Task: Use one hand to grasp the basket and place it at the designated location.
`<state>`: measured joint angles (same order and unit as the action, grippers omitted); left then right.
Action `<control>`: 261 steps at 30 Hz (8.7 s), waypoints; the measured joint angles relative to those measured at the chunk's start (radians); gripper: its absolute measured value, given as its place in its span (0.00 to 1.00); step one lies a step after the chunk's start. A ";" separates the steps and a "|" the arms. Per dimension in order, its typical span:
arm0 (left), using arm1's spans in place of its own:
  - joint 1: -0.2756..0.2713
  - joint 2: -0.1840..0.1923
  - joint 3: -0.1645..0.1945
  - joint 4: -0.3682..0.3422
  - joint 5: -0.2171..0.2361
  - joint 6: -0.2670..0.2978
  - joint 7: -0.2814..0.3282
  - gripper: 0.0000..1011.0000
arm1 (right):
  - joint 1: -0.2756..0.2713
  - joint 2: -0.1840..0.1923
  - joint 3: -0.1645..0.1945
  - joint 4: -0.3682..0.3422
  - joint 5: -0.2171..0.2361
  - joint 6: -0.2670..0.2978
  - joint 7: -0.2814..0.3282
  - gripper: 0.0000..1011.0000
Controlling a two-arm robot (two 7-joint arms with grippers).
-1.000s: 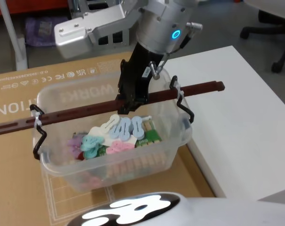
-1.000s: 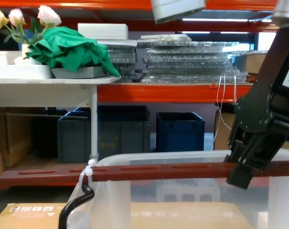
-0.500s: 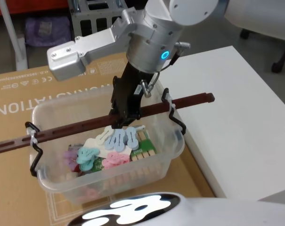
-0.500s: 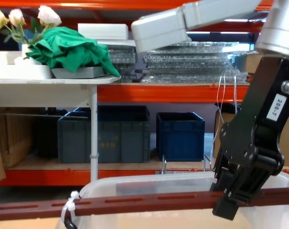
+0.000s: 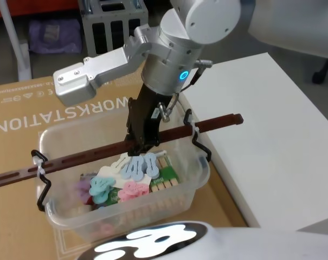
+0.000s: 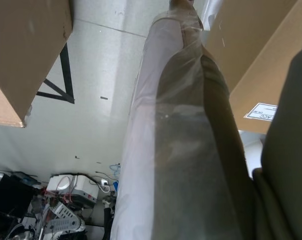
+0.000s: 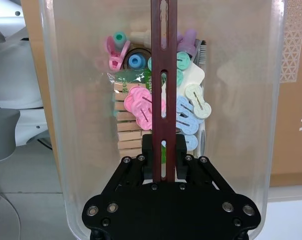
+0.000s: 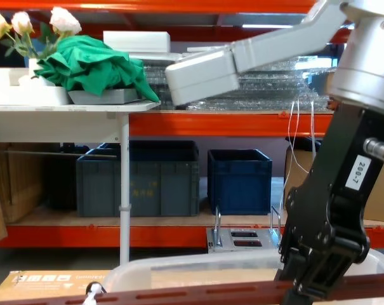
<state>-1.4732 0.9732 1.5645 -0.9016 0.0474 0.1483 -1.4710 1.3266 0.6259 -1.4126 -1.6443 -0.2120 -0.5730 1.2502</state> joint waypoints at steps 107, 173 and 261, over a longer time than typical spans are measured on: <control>0.000 0.000 0.000 0.000 0.000 0.000 0.000 0.00 | 0.023 0.175 0.183 -0.032 0.179 0.040 0.044 0.99; 0.000 0.000 0.000 0.000 0.000 0.000 0.000 0.00 | -0.009 0.041 0.060 -0.083 0.036 0.087 0.068 0.99; 0.000 0.000 0.000 0.000 0.000 0.000 0.000 0.00 | 0.001 -0.072 -0.089 0.012 -0.122 0.117 0.012 0.64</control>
<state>-1.4731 0.9732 1.5645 -0.9016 0.0474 0.1484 -1.4710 1.3275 0.5544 -1.5015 -1.6324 -0.3340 -0.4558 1.2620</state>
